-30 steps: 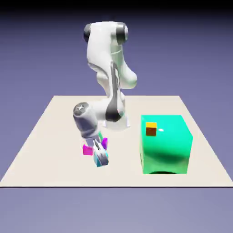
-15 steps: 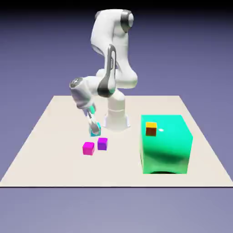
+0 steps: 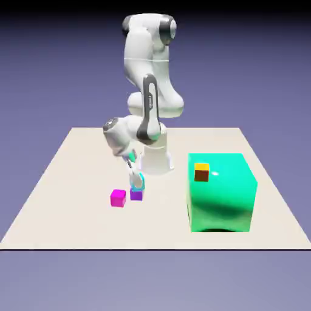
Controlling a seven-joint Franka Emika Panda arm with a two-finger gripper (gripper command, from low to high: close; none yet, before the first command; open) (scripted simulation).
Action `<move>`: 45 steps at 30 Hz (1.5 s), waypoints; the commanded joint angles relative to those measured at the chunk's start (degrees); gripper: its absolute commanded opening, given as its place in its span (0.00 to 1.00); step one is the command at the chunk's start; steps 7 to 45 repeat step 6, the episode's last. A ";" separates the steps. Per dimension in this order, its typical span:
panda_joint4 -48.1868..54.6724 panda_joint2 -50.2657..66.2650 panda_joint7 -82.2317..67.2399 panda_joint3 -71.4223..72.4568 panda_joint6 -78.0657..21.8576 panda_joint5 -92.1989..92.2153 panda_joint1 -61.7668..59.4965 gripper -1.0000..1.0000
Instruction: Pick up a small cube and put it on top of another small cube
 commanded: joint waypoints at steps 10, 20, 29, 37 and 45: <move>0.87 -11.81 9.08 -2.68 -11.32 -13.15 -2.97 1.00; 0.87 -11.81 9.08 -2.68 -11.32 -13.15 -2.97 1.00; 0.87 -11.81 9.08 -2.68 -11.32 -13.15 -2.97 1.00; 0.87 -11.81 9.08 -2.68 -11.32 -13.15 -2.97 1.00; 0.87 -11.81 9.08 -2.68 -11.32 -13.15 -2.97 1.00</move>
